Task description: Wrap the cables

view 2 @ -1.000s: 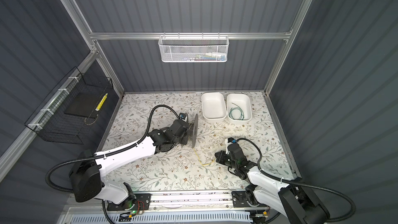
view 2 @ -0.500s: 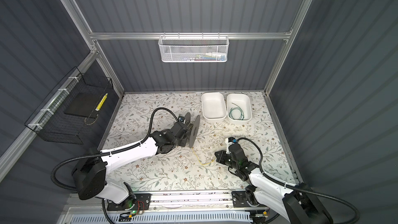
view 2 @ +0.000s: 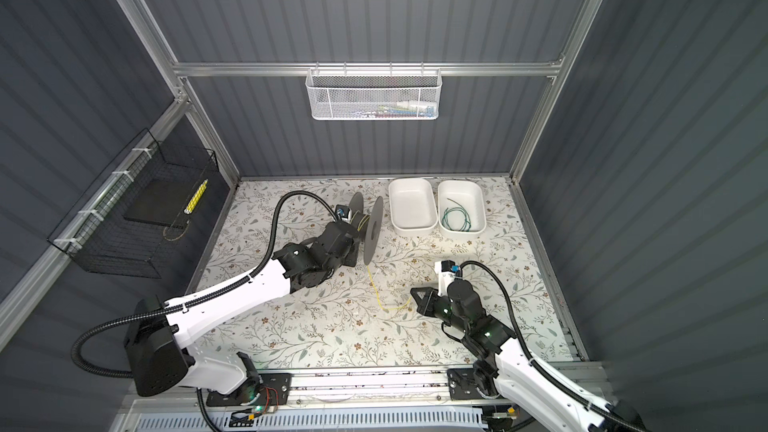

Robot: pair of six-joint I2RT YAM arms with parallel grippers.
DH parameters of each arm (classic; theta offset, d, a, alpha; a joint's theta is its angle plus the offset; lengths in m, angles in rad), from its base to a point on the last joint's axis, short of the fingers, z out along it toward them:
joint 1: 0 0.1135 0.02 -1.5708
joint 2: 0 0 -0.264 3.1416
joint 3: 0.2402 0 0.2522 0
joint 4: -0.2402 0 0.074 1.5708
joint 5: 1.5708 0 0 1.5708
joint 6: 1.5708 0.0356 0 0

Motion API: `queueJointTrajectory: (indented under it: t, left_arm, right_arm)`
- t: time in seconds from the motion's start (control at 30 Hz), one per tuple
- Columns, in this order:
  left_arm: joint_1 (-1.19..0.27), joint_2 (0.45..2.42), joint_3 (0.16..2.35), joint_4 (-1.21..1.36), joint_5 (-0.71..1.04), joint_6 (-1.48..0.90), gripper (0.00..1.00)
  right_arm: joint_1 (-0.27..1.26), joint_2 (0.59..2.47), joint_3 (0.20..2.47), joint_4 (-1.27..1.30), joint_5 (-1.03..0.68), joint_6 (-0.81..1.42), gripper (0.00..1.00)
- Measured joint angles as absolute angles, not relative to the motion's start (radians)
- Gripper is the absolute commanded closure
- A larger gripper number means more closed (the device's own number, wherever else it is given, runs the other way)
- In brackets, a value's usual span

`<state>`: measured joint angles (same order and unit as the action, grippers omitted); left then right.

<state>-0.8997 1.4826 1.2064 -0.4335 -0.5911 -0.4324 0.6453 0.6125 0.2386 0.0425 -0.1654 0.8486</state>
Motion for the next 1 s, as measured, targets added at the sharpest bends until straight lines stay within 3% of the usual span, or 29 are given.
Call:
queueJointTrajectory:
  t: [0.33, 0.8, 1.0]
  left_arm:
    - [-0.899, 1.691, 1.285, -0.446, -0.682, -0.387, 1.00]
    - [-0.885, 1.695, 1.289, -0.399, -0.685, -0.315, 1.00]
    - [-0.885, 1.667, 1.259, -0.374, -0.637, -0.278, 1.00]
  right_arm:
    - [0.858, 0.566, 0.641, -0.145, -0.035, 0.757, 1.00]
    - [0.867, 0.693, 1.065, -0.301, 0.057, 0.552, 1.00]
    - [0.808, 0.839, 1.282, -0.331, 0.099, 0.434, 1.00]
